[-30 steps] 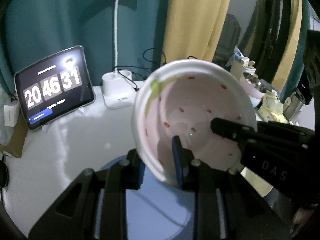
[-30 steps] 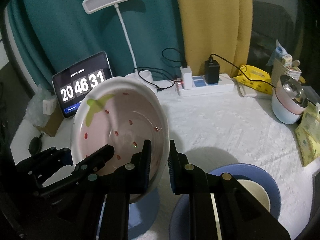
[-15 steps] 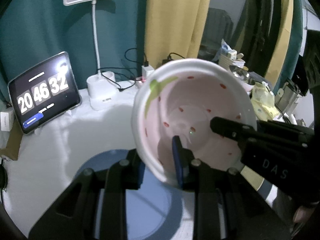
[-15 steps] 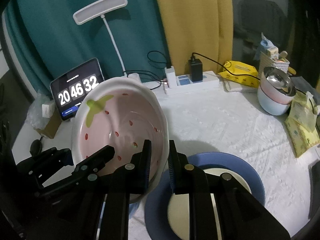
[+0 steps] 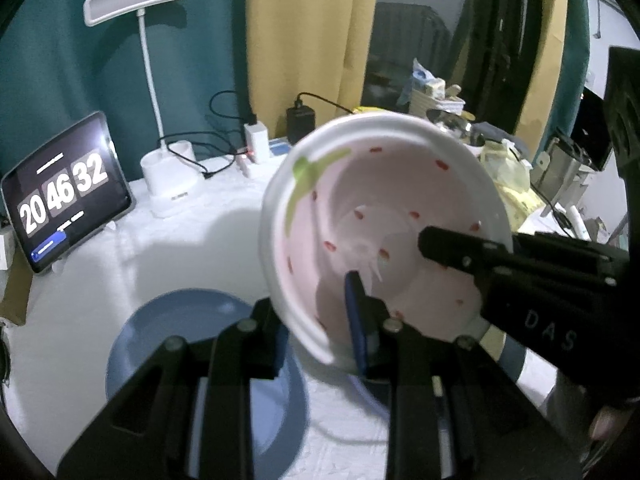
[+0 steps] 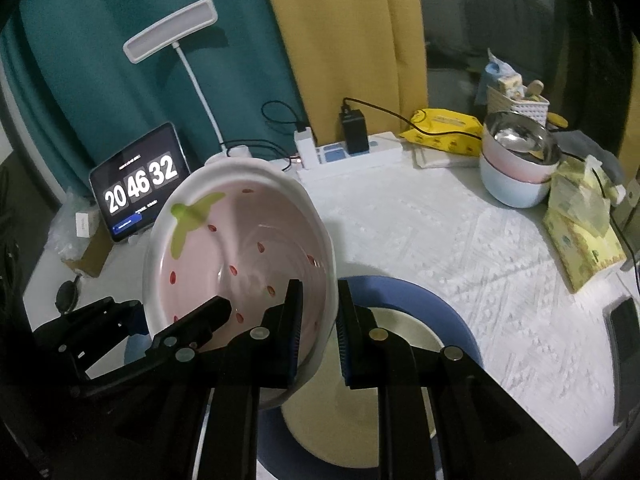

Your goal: Organize plates and bowls

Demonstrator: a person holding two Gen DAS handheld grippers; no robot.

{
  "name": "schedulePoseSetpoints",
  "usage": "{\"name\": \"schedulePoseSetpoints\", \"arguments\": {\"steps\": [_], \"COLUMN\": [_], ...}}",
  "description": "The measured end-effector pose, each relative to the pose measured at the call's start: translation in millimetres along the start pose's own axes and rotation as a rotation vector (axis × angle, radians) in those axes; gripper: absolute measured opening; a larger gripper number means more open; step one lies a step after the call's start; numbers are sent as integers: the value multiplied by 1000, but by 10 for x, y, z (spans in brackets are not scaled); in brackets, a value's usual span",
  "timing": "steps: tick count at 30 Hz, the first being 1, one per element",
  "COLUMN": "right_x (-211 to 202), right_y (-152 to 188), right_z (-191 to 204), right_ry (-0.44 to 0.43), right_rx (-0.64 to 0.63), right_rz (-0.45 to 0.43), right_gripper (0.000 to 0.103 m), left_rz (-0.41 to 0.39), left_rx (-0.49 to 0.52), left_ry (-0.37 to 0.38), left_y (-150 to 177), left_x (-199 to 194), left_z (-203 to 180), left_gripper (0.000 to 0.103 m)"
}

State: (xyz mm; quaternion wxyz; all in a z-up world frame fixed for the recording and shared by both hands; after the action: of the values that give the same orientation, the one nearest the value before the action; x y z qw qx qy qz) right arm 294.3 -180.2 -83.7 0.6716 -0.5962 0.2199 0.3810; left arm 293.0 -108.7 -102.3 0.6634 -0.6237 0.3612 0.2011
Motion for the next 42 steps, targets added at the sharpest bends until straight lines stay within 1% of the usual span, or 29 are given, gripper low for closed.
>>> {"name": "schedulePoseSetpoints", "arguments": {"steps": [7, 14, 22, 34, 40, 42], "right_x": [-60, -63, -45, 38, 33, 33], "right_y": [81, 187, 312, 450, 470, 471], "right_z": [-185, -367, -526, -613, -610, -601], "right_ry": [1, 1, 4, 2, -4, -3], "right_rx": [24, 48, 64, 72, 70, 65], "right_rz": [0, 18, 43, 83, 86, 87], "right_gripper": [17, 17, 17, 17, 17, 17], "left_rz": [13, 39, 71, 107, 97, 90], "left_rx": [27, 63, 80, 92, 108, 117], "left_ry": [5, 8, 15, 18, -6, -24], "left_y": [17, 87, 180, 296, 330, 344], "left_x": [43, 125, 220, 333, 328, 328], "left_z": [-185, -378, -531, -591, -617, -622], "left_gripper": [26, 27, 27, 27, 27, 29]}}
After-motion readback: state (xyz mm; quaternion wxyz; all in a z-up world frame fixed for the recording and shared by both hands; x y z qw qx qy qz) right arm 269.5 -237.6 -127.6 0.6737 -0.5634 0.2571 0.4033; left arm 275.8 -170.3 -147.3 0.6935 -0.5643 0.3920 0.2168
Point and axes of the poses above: each gripper's, at about its wrist camera, not at the fingertips, and x roughly the way its jaws point, z to its left, y to its underside, the point moved 2 cm from there along x, roughly the way its jaws point, and after that the axes turned 3 degrees about z, right-handed, at the moved point
